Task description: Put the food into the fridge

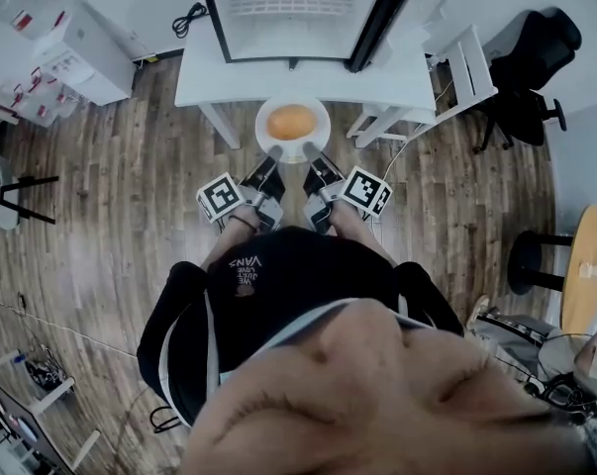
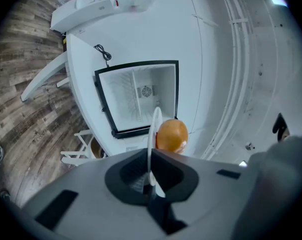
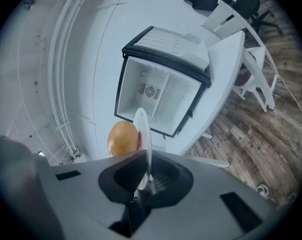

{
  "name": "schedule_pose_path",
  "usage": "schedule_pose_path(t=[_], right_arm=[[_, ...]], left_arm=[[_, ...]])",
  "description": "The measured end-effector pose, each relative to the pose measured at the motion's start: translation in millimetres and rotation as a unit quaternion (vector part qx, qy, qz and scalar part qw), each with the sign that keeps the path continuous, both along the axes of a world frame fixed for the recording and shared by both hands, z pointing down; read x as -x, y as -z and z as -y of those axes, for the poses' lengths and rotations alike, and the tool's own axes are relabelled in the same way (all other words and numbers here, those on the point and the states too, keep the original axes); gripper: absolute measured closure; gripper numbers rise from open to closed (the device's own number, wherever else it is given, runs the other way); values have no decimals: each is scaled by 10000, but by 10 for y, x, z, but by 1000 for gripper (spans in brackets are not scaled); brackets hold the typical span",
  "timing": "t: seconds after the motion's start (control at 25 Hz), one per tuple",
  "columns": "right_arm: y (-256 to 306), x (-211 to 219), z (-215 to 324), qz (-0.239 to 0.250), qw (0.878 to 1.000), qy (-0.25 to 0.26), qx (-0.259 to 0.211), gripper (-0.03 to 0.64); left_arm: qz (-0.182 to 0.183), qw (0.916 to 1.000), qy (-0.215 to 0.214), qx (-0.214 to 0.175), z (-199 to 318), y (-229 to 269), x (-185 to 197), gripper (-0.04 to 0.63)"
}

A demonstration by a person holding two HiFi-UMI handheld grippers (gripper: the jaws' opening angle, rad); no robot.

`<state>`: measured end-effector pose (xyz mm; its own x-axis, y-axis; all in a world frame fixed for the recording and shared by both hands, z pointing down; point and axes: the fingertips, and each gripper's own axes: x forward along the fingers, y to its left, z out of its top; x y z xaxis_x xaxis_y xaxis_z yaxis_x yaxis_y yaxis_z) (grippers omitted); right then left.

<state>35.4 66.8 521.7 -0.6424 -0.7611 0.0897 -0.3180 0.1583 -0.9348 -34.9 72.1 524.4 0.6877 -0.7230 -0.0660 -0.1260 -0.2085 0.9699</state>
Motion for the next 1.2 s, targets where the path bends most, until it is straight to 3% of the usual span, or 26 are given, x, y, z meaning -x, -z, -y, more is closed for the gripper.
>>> schedule_pose_path(t=[0.8, 1.2], right_arm=[[11, 331, 617, -86, 9987, -502, -40, 595], [-50, 312, 749, -128, 9985, -538, 29, 595]], left_arm=[[-215, 9982, -554, -11, 679, 8, 319, 569], [-285, 9979, -579, 29, 817, -43, 294, 569]])
